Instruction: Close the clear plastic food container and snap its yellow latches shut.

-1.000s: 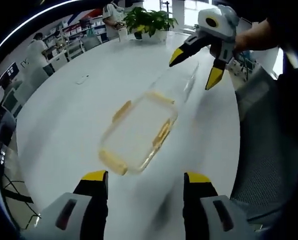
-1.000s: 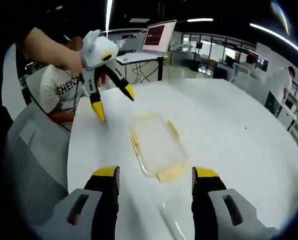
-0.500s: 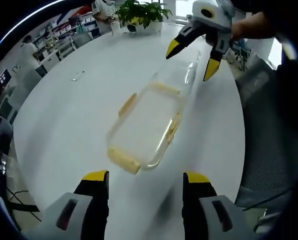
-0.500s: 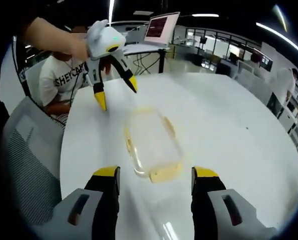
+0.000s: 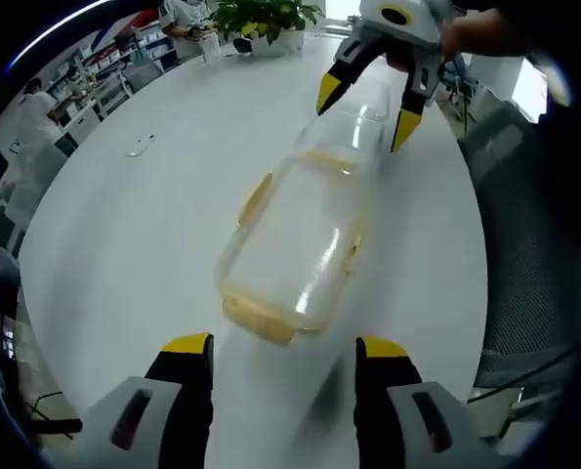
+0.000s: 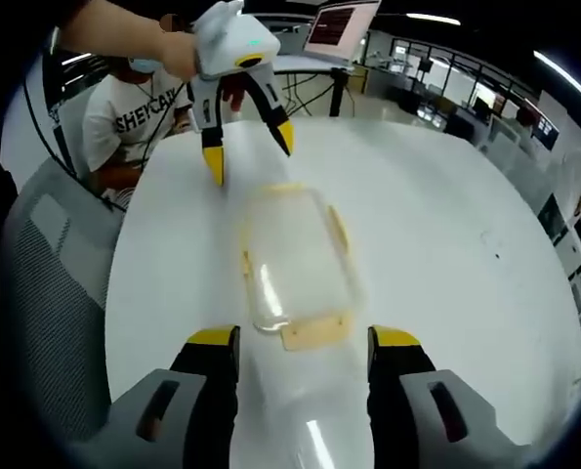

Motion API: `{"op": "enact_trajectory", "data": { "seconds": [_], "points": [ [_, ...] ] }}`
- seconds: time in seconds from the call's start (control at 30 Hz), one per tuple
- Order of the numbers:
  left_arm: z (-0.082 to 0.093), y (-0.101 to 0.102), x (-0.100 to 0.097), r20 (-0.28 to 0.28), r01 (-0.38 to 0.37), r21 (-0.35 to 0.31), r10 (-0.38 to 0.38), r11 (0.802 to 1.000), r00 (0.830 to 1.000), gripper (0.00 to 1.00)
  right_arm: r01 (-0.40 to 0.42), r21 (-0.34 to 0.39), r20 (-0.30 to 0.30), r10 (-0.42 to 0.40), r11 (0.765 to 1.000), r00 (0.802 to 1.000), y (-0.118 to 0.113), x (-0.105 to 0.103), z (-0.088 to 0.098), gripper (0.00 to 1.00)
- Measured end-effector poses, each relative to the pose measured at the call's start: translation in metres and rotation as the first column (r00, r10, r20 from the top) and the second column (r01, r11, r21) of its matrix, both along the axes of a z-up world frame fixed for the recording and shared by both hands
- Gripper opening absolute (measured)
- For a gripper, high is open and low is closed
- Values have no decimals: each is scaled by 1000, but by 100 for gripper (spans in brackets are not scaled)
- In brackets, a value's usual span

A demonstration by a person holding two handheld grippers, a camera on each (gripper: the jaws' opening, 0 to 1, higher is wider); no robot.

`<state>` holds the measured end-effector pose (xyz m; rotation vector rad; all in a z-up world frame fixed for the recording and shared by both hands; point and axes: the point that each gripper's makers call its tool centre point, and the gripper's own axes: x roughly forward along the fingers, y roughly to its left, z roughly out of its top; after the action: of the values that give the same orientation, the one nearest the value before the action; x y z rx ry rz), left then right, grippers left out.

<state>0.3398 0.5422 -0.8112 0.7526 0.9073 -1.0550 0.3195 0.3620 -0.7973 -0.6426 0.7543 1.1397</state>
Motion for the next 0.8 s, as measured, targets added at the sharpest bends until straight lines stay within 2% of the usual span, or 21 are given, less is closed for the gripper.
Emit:
{"op": "enact_trajectory", "data": {
  "seconds": [0.27, 0.43, 0.8],
  "points": [
    [-4, -1, 7, -1, 38, 32, -38, 999, 999, 52, -31, -36, -3, 31, 999, 1000, 7, 9, -2, 49],
    [-7, -1, 11, -11, 64, 45, -64, 997, 998, 52, -77, -112, 7, 78, 991, 997, 4, 13, -9, 48],
    [-16, -7, 21, -22, 147, 89, -145, 985, 989, 47, -139, -223, -52, 131, 965, 990, -3, 15, -28, 47]
  ]
}}
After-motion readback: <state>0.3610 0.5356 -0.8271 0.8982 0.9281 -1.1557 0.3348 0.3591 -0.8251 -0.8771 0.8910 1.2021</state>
